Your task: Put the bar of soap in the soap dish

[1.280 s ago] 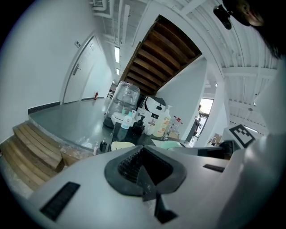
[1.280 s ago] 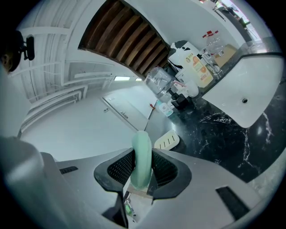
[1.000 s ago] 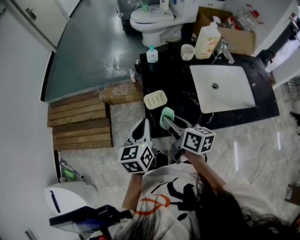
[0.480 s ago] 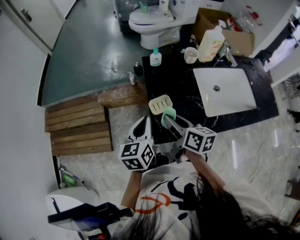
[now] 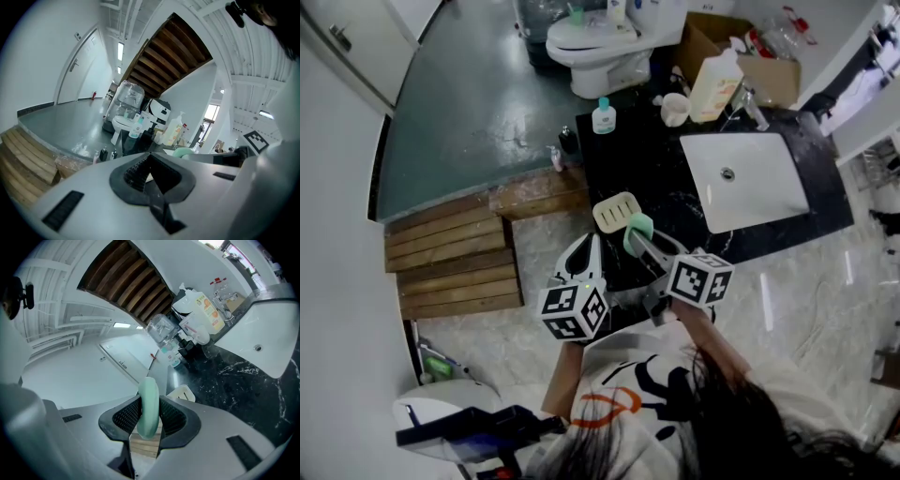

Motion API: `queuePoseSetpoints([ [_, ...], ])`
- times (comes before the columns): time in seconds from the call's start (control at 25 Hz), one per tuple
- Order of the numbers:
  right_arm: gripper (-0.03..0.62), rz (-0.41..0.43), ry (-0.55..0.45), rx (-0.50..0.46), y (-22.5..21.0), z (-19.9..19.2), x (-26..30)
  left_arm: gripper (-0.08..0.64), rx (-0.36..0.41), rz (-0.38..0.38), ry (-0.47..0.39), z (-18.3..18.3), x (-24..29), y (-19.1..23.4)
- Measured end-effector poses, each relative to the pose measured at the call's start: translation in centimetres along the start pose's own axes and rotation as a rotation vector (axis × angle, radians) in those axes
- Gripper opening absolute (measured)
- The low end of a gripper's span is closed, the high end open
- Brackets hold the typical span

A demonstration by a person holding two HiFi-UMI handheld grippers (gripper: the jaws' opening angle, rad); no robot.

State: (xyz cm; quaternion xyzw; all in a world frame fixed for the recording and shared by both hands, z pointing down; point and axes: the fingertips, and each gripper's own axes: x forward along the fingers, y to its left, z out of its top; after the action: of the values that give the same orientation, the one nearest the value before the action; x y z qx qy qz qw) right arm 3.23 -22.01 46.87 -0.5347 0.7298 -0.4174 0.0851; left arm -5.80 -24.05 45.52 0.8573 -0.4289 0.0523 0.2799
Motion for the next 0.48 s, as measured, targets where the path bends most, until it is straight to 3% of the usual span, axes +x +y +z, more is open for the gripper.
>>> queuePoseSetpoints([
  [0.48, 0.121, 0.03, 0.06, -0.022, -0.8, 1.4, 1.0, 0.002, -0.051, 0.071, -0.018, 0.0, 0.7, 0.4],
])
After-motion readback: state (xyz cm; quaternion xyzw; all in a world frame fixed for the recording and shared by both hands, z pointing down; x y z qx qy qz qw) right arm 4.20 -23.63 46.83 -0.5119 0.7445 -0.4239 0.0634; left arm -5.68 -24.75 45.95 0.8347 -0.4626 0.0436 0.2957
